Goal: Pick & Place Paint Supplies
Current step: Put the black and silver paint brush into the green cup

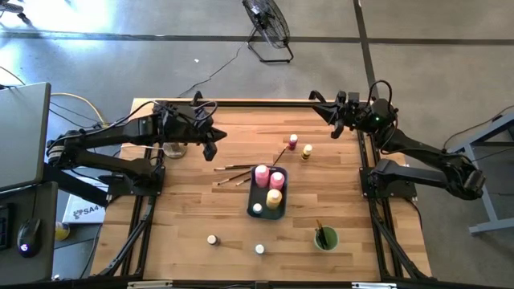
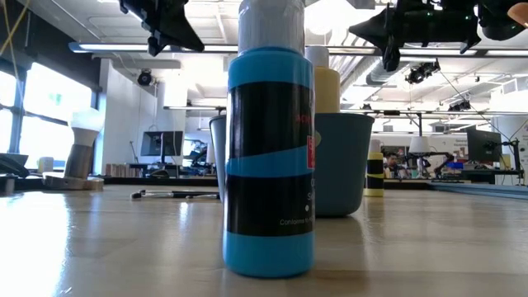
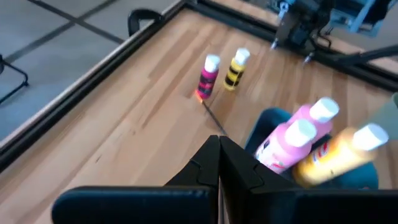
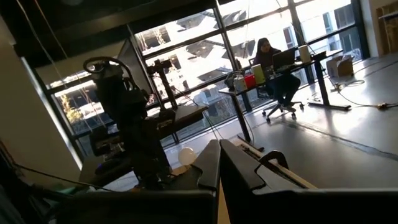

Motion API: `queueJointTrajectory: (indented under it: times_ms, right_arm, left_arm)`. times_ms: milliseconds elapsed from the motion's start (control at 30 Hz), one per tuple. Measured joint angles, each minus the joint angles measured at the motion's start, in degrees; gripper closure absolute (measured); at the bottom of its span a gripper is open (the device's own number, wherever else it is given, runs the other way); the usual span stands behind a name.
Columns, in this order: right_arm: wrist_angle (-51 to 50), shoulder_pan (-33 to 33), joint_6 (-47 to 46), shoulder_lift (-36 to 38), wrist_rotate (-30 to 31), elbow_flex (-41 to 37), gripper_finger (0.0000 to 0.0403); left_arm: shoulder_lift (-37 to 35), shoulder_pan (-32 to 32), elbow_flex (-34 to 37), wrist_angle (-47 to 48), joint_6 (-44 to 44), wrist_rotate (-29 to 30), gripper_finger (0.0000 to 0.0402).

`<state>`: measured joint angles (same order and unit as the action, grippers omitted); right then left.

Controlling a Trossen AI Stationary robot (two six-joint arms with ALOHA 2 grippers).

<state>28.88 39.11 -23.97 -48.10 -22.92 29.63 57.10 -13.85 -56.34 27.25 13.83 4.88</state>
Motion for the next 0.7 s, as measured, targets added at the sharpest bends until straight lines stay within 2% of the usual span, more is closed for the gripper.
queueJointTrajectory:
  times_ms: [533,700]
  right_arm:
    - [-0.39,-0.11,-1.42,0.02,-3.06,0.0,0.0401]
    - [-2.24,-0.11,0.17,0.0,-3.0,-0.02,0.0401]
  left_arm:
    - [0.28,0.0,0.0,2.44,3.45,0.22,0.0401]
    - [0.28,0.0,0.0,2.31,10.62,6.26,0.0401]
